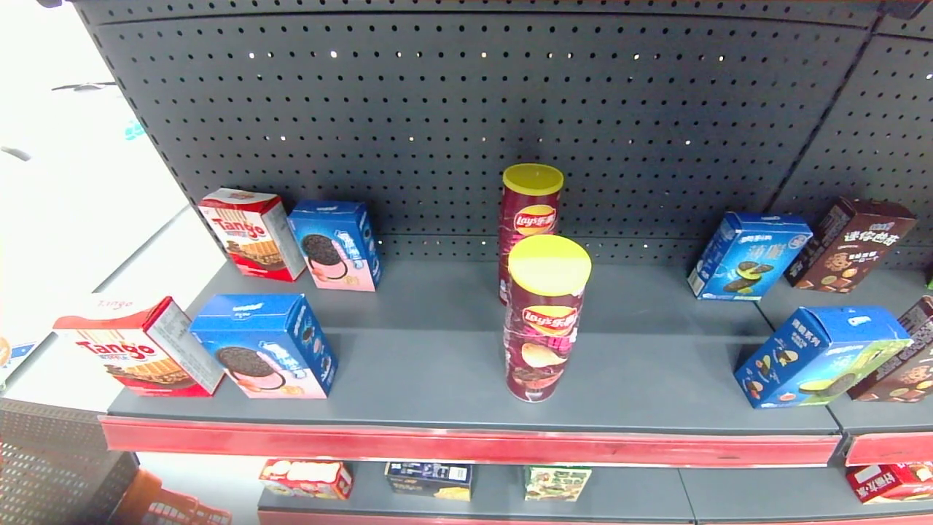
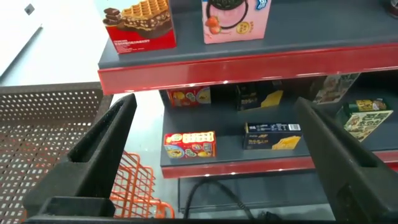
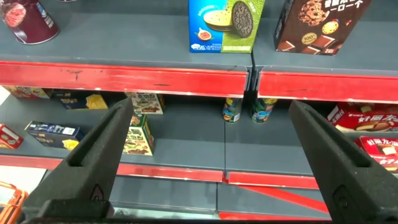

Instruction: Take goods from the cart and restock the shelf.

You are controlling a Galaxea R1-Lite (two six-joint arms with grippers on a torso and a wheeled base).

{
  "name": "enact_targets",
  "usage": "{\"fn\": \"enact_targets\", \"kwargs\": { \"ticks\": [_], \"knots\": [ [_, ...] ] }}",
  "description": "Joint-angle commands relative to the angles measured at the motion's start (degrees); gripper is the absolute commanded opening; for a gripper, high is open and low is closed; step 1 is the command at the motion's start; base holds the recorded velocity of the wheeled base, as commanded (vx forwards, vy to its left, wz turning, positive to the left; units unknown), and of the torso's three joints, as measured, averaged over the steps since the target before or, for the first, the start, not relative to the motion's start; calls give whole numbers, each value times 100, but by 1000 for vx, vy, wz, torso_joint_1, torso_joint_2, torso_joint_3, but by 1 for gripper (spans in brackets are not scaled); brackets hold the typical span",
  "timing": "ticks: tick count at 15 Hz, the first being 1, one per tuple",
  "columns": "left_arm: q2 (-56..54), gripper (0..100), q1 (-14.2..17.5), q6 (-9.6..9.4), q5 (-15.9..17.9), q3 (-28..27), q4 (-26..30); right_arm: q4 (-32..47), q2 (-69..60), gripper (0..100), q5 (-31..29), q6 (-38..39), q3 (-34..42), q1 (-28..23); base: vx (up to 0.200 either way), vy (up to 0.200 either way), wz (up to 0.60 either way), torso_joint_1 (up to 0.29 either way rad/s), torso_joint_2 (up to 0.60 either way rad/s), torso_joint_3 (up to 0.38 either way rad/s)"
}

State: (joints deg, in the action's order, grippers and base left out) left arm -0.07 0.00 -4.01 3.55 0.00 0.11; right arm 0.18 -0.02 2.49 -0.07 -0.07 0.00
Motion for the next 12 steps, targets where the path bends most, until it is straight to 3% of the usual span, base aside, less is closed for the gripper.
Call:
{"fn": "enact_targets", "kwargs": {
  "ticks": [1, 8, 10, 12],
  "knots": [
    [7, 100, 0, 6, -3, 0, -2, -1, 2, 100, -3, -1, -1, 0, -200, 0, 0, 2, 12, 2],
    [7, 100, 0, 58, -21, 0, 7, -1, 2, 100, -3, -1, -1, 0, 0, 0, 0, 0, 0, 0],
    [7, 100, 0, 67, -21, 0, 7, -1, 2, 100, -3, -1, -1, 0, 0, 0, -600, 0, -2, 7],
    [7, 100, 9, 67, -21, 0, 7, -1, 2, 100, -3, -1, -1, 0, 0, 0, 0, 0, 0, 0]
  ]
}}
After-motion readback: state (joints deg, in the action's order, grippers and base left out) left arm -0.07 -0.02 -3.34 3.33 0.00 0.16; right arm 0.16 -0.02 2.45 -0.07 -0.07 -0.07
